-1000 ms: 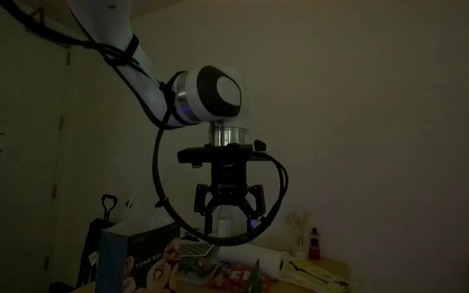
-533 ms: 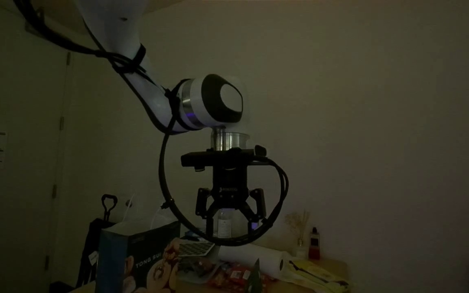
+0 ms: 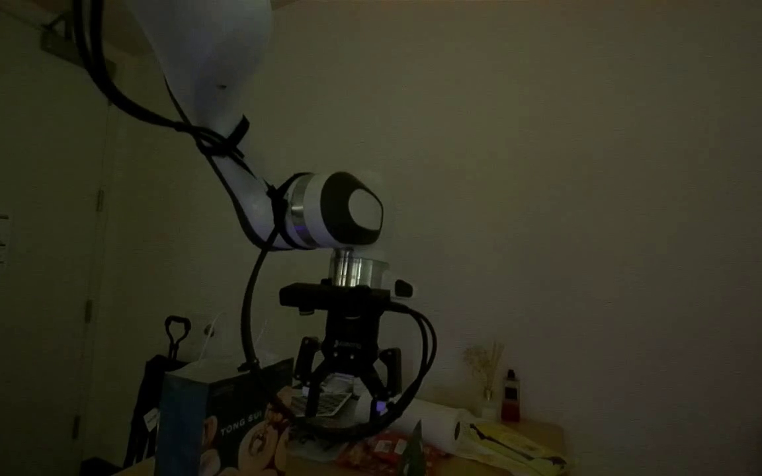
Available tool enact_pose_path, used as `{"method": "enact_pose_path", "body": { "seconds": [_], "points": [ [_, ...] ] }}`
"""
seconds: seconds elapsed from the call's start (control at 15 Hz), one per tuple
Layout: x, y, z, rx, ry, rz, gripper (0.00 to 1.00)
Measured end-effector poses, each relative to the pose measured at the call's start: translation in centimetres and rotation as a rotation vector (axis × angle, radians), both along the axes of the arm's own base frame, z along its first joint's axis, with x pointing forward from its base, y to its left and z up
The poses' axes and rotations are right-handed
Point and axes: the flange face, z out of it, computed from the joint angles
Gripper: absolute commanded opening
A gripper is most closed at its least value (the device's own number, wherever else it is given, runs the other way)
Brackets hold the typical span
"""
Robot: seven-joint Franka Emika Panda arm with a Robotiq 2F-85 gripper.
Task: Put the green sachet in the bag
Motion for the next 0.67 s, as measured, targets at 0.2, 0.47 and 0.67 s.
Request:
{"method": "enact_pose_path", "body": {
  "seconds": [0.2,0.47,0.67],
  "points": [
    [1.2,1.4,-2.7,-0.007,0.055,0.027,1.0],
    [1.3,1.3,-2.5,-0.008,0.049,0.025,1.0],
    [1.7,1.3,-2.3,-0.011,0.019,0.025,1.0]
  ]
}}
